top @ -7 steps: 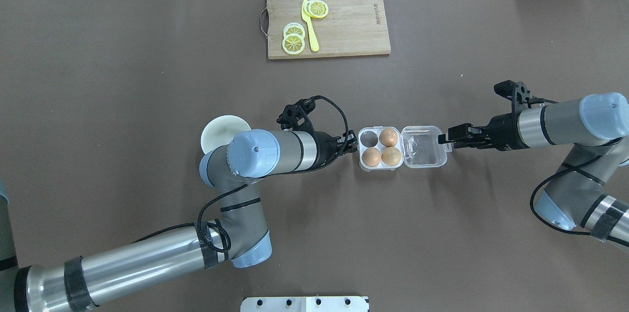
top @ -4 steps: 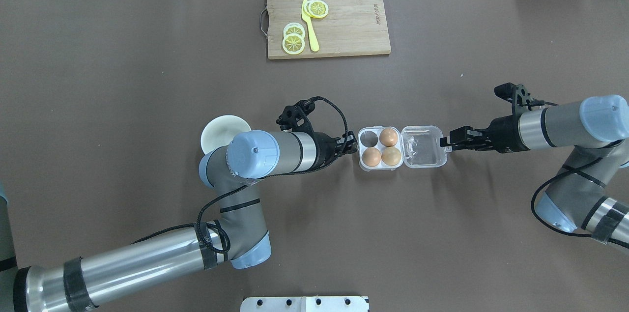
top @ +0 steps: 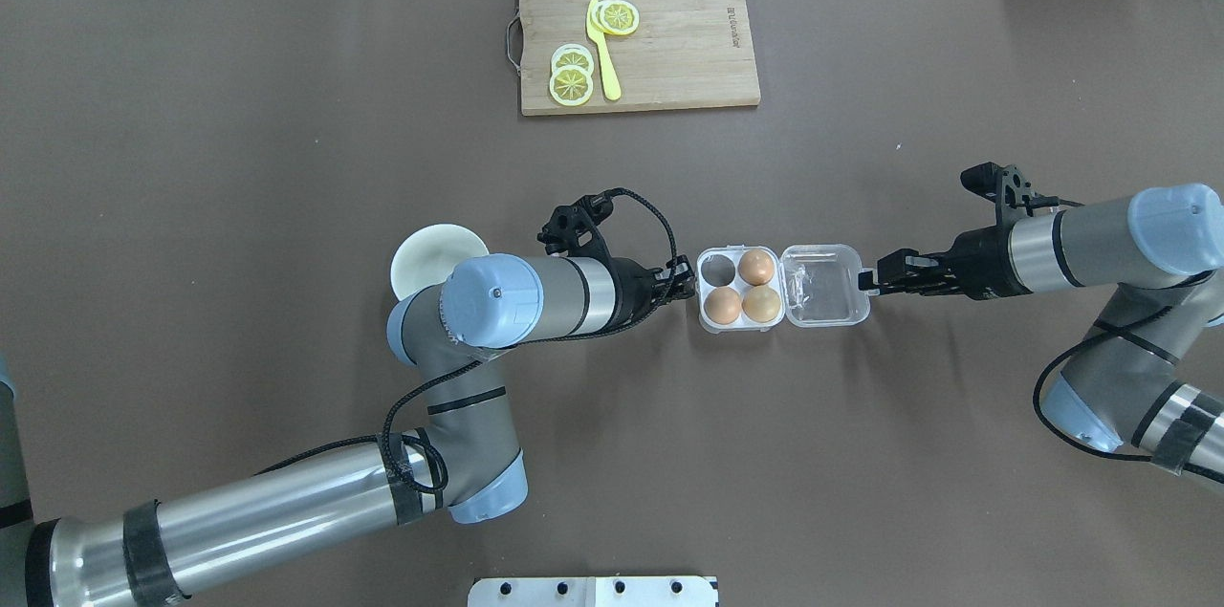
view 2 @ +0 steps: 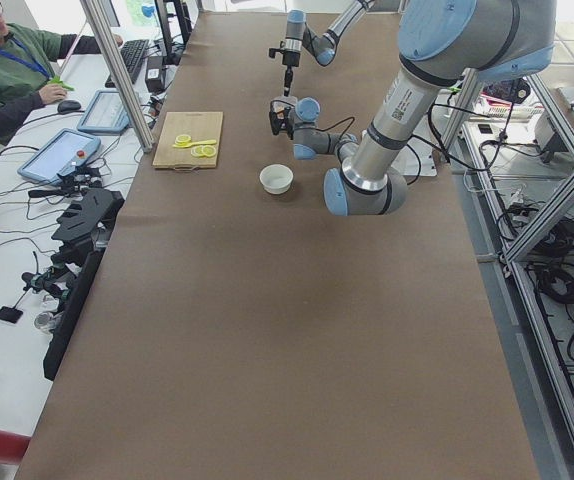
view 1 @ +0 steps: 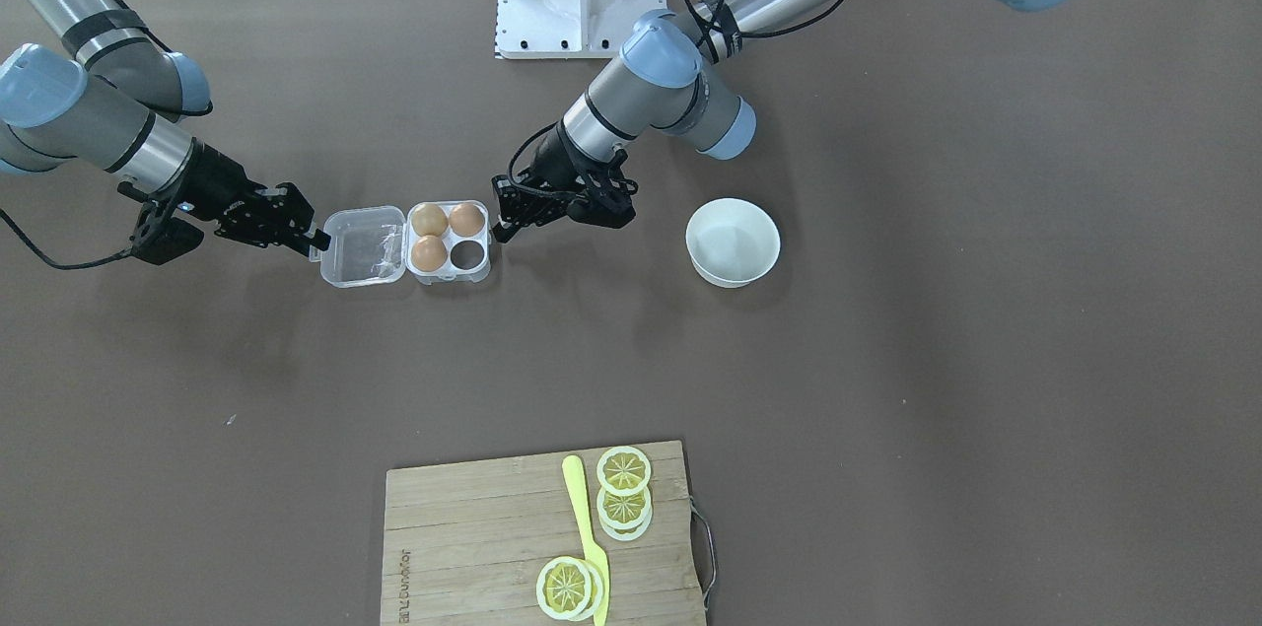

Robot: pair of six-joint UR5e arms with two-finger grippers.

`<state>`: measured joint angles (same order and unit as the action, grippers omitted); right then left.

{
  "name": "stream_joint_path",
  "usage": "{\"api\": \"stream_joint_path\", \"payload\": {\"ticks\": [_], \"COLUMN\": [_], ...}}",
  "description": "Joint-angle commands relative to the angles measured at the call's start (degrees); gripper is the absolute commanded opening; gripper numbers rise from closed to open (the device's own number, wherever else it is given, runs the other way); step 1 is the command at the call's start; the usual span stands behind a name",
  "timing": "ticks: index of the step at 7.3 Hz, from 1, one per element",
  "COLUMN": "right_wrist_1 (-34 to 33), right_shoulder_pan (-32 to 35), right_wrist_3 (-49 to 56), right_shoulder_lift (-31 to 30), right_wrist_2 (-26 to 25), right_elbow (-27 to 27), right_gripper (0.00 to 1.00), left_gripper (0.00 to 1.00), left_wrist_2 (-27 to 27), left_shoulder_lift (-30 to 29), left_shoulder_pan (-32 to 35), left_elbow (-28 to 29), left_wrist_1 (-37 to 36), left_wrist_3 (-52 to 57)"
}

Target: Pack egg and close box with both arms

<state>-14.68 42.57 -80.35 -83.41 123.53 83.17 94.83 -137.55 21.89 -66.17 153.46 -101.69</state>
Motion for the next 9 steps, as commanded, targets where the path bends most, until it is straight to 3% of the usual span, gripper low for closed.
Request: {"api": "stream_joint_path", "payload": {"ticks": [1,9], "right_wrist_1": [0.0,0.0], "right_shoulder_pan": [0.1,0.1], "right_wrist_3": [-0.1,-0.2], "right_shoulder_lift": [0.1,0.0], "right_wrist_2": [0.0,1.3], "right_elbow": [0.2,0.5], "right_gripper": [0.36,0.36], "left_gripper": [0.00,0.00], "left_wrist_2": [0.0,-0.1], "left_shoulder_lift": [0.0,0.1], "left_shoulder_pan": [0.0,-0.1], "left_elbow": [0.0,-0.1], "left_wrist_1": [0.0,0.0], "left_wrist_3": [0.0,0.1]}}
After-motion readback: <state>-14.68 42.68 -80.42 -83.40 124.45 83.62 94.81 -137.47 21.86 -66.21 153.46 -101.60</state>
